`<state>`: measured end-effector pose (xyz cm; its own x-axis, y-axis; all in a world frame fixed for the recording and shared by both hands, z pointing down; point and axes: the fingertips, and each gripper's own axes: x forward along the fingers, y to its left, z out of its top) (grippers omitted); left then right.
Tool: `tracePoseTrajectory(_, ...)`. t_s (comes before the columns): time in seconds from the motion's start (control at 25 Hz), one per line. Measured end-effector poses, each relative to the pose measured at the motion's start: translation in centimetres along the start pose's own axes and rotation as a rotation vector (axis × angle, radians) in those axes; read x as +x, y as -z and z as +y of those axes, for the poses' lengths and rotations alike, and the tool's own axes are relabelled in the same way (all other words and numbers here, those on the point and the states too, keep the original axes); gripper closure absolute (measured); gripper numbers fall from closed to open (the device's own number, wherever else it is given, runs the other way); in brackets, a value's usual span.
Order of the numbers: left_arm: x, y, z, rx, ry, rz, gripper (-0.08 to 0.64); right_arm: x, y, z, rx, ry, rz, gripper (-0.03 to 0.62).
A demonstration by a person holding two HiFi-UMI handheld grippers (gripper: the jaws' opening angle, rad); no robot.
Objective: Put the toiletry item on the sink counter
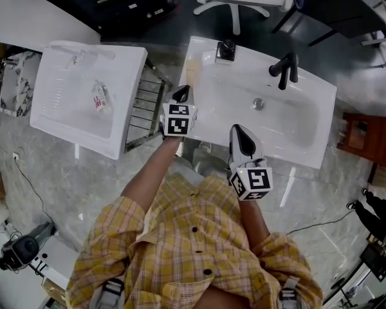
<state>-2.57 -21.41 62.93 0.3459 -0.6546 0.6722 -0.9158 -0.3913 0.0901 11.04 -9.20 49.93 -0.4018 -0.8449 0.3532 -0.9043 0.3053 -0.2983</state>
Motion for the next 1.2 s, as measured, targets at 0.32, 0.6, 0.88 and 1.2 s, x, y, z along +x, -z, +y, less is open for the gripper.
tracePoseTrajectory(0.32,1.9,1.2,0.4,-0.013,0.000,0.040,0.555,-0.1,0.3,0.0,-0.004,0.010,0.003,0.593)
tracePoseTrajectory(0.6,3.4,2.0,0.4,-0.014,0.008,0.069,0.555,-0.5,0.6,-0.2,-0.004,0.023,0.011,0.594)
tracePoseTrajectory(0.88,4.4,2.1,0.4,-0.005,0.006,0.080,0.555,-0.4,1.0,-0.2,-0.004,0.022,0.023,0.593)
tracePoseTrajectory(1.2,4.8,2.3,0.4,-0.021,0.016,0.094,0.543,-0.1,0.8,0.0,-0.012,0.015,0.029,0.592)
